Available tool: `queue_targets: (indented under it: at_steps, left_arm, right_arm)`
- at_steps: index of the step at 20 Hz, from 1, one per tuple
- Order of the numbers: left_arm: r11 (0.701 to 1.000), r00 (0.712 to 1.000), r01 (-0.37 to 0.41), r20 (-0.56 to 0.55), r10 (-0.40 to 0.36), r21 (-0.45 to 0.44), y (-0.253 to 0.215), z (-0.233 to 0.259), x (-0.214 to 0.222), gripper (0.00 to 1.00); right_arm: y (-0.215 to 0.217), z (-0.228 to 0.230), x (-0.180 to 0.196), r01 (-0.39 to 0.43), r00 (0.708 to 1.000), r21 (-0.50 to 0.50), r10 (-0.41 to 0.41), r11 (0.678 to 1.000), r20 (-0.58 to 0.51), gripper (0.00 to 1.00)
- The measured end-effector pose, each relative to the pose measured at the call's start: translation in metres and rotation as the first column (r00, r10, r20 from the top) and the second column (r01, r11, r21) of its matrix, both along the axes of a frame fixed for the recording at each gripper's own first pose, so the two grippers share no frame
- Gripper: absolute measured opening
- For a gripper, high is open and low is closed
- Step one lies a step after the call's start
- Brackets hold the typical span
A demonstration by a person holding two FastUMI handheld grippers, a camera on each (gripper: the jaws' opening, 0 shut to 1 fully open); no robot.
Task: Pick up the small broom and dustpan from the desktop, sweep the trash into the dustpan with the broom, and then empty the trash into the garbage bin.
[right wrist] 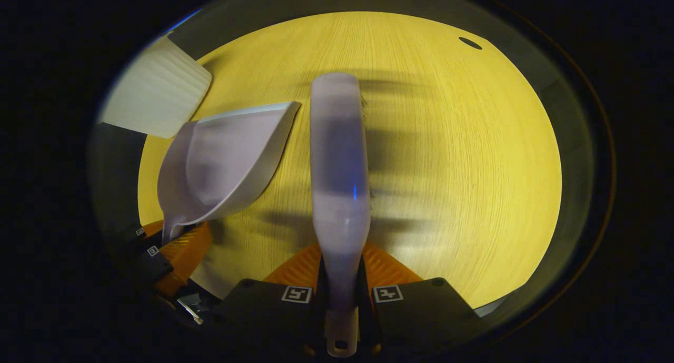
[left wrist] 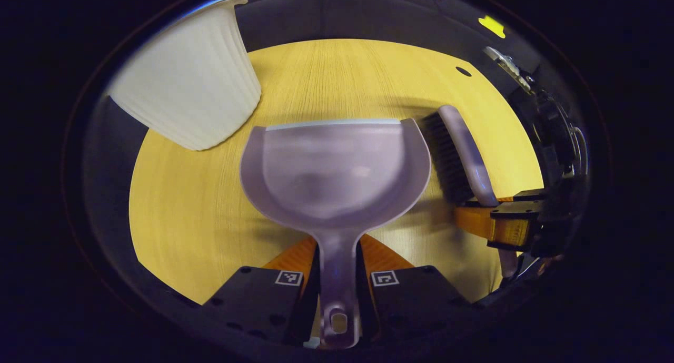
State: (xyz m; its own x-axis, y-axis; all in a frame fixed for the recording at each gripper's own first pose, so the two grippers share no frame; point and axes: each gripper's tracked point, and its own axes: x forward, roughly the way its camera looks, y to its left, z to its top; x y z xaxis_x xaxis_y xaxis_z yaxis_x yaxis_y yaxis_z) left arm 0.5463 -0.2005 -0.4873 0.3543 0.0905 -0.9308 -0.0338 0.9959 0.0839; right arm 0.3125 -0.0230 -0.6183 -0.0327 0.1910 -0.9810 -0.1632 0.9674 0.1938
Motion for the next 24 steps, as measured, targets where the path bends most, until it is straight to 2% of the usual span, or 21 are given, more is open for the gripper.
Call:
queue_targets:
  at_steps: [2,3,4,5,6,7,8,9,10,12,13,14,16,18,19,20,21,24]
  left_arm:
    - [1.000,1.000,-0.009,0.006,0.009,-0.020,-0.003,0.002,0.000,0.32]
    - [0.999,1.000,-0.008,0.016,0.009,-0.034,-0.007,0.001,0.001,0.33]
    - [0.999,1.000,-0.009,0.027,0.010,-0.037,-0.009,0.001,0.004,0.41]
    - [0.999,1.000,-0.009,0.029,0.010,-0.033,-0.010,0.002,0.002,0.57]
    - [0.999,1.000,-0.009,0.029,0.010,-0.036,-0.012,0.003,0.001,0.74]
    - [0.999,0.999,-0.016,0.030,0.017,-0.032,-0.013,0.002,0.000,0.74]
    - [0.999,0.999,-0.021,0.040,0.023,-0.042,-0.016,0.003,-0.001,0.78]
    - [0.998,0.998,-0.029,0.049,0.032,-0.049,-0.018,0.006,-0.002,0.78]
    - [0.998,0.997,-0.036,0.072,0.040,-0.045,-0.018,0.008,-0.002,0.78]
    - [0.999,0.991,-0.030,0.130,0.033,-0.023,-0.015,0.018,-0.004,0.78]
    - [1.000,0.987,-0.026,0.161,0.028,-0.015,-0.014,0.023,-0.004,0.78]
    - [1.000,0.980,-0.026,0.196,0.027,-0.008,-0.012,0.027,-0.003,0.77]
    - [0.999,0.953,-0.032,0.302,0.034,-0.011,-0.012,0.038,0.002,0.78]
    - [0.999,0.908,-0.019,0.418,0.033,-0.038,-0.012,0.049,0.008,0.78]
    - [0.998,0.881,-0.003,0.472,0.029,-0.055,-0.015,0.050,0.013,0.78]
    - [0.998,0.848,0.012,0.529,0.024,-0.064,-0.017,0.055,0.017,0.78]
    - [0.998,0.811,0.028,0.584,0.013,-0.061,-0.015,0.056,0.022,0.78]
    - [0.999,0.697,0.035,0.717,-0.029,0.007,-0.012,0.061,0.034,0.78]
  right_arm:
    - [-0.001,0.000,-0.003,0.006,1.000,0.006,-0.006,1.000,-0.014,0.30]
    - [-0.002,-0.001,-0.002,0.006,1.000,0.007,-0.006,1.000,-0.014,0.24]
    - [-0.003,0.004,-0.001,0.002,1.000,0.012,-0.002,1.000,-0.007,0.31]
    - [-0.005,0.005,-0.001,-0.003,1.000,0.017,0.003,1.000,0.004,0.28]
    - [-0.006,0.007,0.000,-0.007,1.000,0.023,0.007,1.000,0.014,0.41]
    - [-0.007,0.010,0.000,-0.008,1.000,0.027,0.008,1.000,0.020,0.55]
    - [-0.007,0.013,0.000,-0.004,1.000,0.035,0.003,0.999,0.030,0.55]
    - [-0.008,0.018,0.001,0.001,0.999,0.039,-0.003,0.999,0.048,0.60]
    - [-0.010,0.026,0.002,0.008,0.997,0.042,-0.011,0.999,0.072,0.83]
    - [-0.013,0.042,0.005,0.025,0.992,0.051,-0.032,0.998,0.126,1.00]
    - [-0.014,0.052,0.005,0.037,0.987,0.055,-0.045,0.998,0.156,0.92]
    - [-0.016,0.062,0.003,0.047,0.980,0.055,-0.057,0.997,0.189,0.99]
    - [-0.020,0.084,-0.001,0.071,0.960,0.052,-0.083,0.996,0.269,0.99]
    - [-0.023,0.113,-0.005,0.099,0.918,0.057,-0.114,0.993,0.381,0.99]
    - [-0.024,0.132,-0.009,0.109,0.887,0.068,-0.128,0.992,0.443,0.99]
    - [-0.024,0.155,-0.011,0.113,0.845,0.088,-0.142,0.990,0.516,0.99]
    - [-0.024,0.182,-0.012,0.108,0.787,0.106,-0.150,0.988,0.598,0.99]
    - [-0.031,0.259,-0.019,0.077,0.582,0.163,-0.177,0.984,0.794,0.98]
